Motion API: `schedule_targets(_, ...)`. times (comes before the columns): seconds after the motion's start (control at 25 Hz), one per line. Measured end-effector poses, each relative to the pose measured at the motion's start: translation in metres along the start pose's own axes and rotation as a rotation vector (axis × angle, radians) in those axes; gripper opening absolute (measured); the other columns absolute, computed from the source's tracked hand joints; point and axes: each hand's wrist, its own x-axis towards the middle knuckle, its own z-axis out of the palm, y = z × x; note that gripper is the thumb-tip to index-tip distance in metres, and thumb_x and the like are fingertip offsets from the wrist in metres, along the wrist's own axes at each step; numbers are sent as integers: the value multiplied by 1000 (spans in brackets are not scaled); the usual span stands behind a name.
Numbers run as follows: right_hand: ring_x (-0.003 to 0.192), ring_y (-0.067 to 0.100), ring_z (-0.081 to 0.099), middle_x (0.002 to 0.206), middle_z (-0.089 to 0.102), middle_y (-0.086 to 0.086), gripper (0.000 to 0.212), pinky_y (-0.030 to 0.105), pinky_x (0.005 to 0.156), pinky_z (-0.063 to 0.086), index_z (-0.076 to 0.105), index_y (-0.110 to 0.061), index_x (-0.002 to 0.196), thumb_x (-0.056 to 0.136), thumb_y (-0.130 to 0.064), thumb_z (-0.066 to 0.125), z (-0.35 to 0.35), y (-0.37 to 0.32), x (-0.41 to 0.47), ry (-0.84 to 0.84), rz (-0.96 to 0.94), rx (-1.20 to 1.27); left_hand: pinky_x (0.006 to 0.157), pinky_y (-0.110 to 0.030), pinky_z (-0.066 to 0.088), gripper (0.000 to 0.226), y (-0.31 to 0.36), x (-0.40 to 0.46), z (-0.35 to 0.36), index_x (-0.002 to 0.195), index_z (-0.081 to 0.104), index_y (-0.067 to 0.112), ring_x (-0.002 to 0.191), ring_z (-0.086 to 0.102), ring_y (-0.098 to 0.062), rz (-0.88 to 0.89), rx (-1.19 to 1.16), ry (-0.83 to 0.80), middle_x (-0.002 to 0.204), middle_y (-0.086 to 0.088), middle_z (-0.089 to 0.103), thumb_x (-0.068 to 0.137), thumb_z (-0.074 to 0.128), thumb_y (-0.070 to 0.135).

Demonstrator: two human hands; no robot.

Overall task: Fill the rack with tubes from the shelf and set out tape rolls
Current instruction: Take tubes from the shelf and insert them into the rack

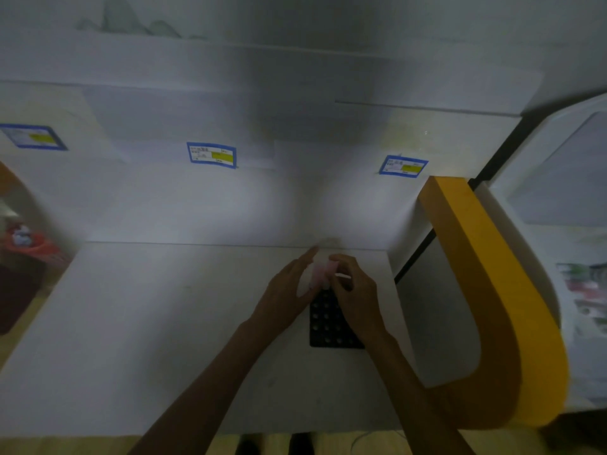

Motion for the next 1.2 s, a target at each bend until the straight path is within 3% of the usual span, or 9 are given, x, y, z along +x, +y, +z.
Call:
schedule_targets(0.08, 102, 15, 64, 117, 63, 0, 24, 26, 91, 52, 59, -17, 119, 95, -16, 59, 0, 1, 0, -33, -25, -24, 102, -21, 32, 71, -1, -9, -10, 147, 33, 18, 127, 41, -12, -6, 162, -7, 143, 3, 44, 88, 60, 45)
schedule_targets(0.2, 97, 12, 64, 110, 63, -6, 23, 12, 86, 48, 58, -23, 116, 94, -16, 59, -3, 1, -2, -47, -69, -14, 105, -32, 35, 75, 3, -19, -25, 148, 32, 18, 130, 39, -21, -54, 334, -79, 145, -4, 44, 85, 66, 39)
schedule_targets(0.44, 95, 4, 61, 110, 60, -9, 25, 4, 83, 44, 56, -21, 119, 94, -17, 58, -3, 3, -3, -69, -62, -31, 107, -34, 30, 74, 13, -37, -33, 149, 30, 21, 135, 33, -19, -121, 462, -124, 147, -1, 40, 86, 63, 44)
schedule_targets(0.52, 96, 7, 62, 113, 59, -9, 26, 8, 83, 47, 56, -18, 121, 95, -18, 57, -3, 6, -3, -76, -66, -37, 108, -34, 29, 74, 17, -44, -36, 149, 30, 22, 135, 31, -19, -134, 475, -123, 148, 0, 39, 86, 62, 45)
schedule_targets(0.68, 110, 18, 59, 127, 59, 3, 33, 33, 96, 49, 52, -15, 129, 97, -25, 54, 0, 4, -3, -125, -6, -141, 109, -35, 29, 75, 23, -57, -45, 150, 27, 22, 136, 31, -19, -147, 493, -125, 149, -1, 38, 87, 61, 46)
schedule_targets(0.88, 132, 7, 37, 147, 41, -7, 58, 27, 111, 30, 34, -28, 146, 93, -23, 59, -23, -12, -23, -121, -45, -239, 108, -34, 29, 75, 33, -69, -57, 150, 27, 22, 135, 32, -18, -65, 497, -127, 147, 1, 39, 87, 61, 46)
schedule_targets(1.04, 133, 14, 38, 146, 42, -1, 60, 31, 112, 30, 36, -21, 145, 92, -21, 62, -33, -30, -71, -83, 42, -358, 106, -36, 32, 74, 42, -81, -59, 147, 34, 20, 132, 38, -22, 46, 451, -157, 144, -2, 45, 84, 64, 45)
schedule_targets(1.2, 131, 17, 41, 144, 46, 1, 62, 25, 109, 32, 38, -19, 144, 89, -40, 57, -38, -37, -150, -14, 81, -429, 95, -40, 43, 75, 53, -106, -45, 140, 46, 14, 122, 50, -27, 209, 407, -260, 133, -7, 55, 78, 52, 55)
